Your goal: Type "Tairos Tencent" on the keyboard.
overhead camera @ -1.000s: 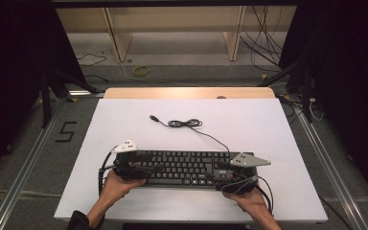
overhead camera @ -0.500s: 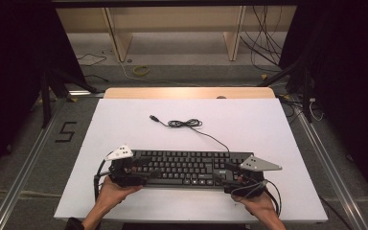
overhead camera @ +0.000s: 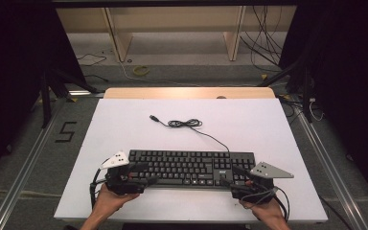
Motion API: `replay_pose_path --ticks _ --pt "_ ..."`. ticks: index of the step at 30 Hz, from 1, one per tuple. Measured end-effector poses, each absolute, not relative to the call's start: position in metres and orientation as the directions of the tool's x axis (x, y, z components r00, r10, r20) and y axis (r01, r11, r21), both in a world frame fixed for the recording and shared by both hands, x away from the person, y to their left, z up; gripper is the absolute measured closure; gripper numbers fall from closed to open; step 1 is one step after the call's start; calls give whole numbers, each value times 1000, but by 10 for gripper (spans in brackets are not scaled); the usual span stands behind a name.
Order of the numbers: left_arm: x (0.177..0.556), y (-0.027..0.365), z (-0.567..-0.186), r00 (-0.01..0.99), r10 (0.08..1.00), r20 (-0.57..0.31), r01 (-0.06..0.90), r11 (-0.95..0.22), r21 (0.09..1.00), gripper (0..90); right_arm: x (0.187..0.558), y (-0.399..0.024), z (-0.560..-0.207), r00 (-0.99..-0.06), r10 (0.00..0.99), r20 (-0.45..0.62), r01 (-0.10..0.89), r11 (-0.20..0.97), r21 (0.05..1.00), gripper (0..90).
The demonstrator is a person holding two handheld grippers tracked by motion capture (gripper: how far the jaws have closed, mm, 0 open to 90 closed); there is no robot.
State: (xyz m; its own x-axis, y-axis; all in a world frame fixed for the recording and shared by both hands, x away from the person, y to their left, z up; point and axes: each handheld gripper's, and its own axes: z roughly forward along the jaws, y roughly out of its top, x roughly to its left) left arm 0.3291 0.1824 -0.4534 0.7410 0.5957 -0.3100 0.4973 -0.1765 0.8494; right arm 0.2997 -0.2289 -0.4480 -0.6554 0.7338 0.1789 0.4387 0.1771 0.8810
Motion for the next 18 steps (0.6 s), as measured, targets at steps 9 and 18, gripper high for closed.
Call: replay_pose_path --ticks 9,18 --pt "325 183 -456 736 602 -310 502 -177 847 251 295 -234 -452 -646 741 183 444 170 879 341" --pt "326 184 -457 735 604 -308 502 -178 846 250 295 -234 -452 -642 746 179 442 169 881 340"
